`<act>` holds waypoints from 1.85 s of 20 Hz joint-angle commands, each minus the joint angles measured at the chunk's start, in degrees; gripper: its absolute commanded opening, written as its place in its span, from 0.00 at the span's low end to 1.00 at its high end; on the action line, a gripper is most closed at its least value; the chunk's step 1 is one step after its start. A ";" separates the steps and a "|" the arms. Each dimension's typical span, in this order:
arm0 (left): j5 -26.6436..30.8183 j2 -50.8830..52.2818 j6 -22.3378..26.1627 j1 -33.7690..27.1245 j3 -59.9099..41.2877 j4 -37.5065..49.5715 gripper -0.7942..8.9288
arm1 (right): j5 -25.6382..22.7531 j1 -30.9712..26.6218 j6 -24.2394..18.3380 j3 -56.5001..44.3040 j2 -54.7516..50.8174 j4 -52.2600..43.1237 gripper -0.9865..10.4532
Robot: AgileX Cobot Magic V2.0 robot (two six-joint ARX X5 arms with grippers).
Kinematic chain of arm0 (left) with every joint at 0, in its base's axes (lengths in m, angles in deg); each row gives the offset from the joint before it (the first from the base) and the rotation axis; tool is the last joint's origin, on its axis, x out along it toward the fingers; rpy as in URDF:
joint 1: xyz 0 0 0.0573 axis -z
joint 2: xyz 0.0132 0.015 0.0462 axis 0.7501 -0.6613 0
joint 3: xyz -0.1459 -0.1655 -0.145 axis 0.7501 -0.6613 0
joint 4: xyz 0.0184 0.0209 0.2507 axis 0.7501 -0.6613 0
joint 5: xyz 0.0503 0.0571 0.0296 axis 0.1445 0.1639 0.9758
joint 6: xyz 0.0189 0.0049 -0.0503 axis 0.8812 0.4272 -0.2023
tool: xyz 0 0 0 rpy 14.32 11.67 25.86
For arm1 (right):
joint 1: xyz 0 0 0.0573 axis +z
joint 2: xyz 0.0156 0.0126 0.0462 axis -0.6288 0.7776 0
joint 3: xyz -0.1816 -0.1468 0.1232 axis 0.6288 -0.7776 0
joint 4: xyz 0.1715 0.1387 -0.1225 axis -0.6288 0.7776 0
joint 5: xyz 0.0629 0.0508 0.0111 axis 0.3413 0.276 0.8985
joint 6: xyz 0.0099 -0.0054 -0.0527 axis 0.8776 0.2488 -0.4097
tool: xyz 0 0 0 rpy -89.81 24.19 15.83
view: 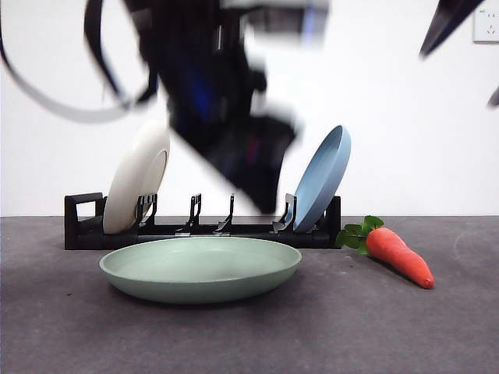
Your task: Take the green plate from the plate rack,put the plate on the table,take the carrot from the table,put the carrot in the plate
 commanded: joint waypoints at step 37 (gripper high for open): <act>-6.45 37.77 -25.07 0.17 3.63 -8.44 0.38 | -16.20 8.33 3.17 -0.02 36.02 -29.29 0.08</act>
